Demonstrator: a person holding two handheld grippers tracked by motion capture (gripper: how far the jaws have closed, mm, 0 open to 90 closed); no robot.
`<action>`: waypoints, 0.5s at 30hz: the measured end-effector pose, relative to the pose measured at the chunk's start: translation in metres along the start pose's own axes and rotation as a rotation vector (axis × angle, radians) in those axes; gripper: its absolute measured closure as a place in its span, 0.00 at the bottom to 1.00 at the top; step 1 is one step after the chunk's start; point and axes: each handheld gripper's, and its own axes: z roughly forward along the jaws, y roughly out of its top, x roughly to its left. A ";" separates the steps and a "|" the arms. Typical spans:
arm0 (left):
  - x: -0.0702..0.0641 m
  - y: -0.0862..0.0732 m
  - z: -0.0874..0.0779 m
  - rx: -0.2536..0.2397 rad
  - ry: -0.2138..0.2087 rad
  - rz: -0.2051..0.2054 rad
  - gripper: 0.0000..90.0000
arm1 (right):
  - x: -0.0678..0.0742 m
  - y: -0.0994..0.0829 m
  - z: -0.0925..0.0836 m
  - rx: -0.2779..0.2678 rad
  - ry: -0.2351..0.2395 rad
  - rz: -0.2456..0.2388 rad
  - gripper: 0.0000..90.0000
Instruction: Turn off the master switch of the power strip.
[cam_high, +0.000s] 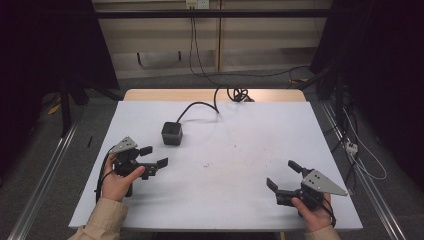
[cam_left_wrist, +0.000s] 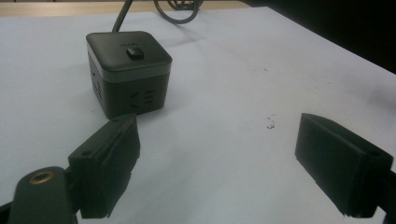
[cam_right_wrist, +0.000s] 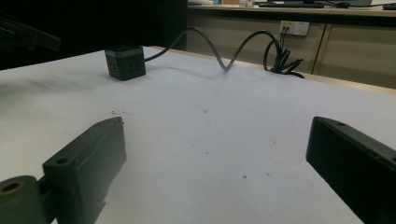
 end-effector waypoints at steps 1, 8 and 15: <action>0.000 -0.001 -0.001 -0.007 -0.001 -0.004 0.15 | 0.000 0.000 0.000 0.001 0.000 0.000 0.05; -0.001 -0.005 -0.008 -0.022 -0.001 -0.002 0.15 | 0.001 0.000 0.000 0.002 0.001 -0.001 0.05; -0.003 -0.009 -0.010 -0.008 0.002 0.008 0.15 | 0.001 0.000 0.000 0.003 0.002 -0.003 0.05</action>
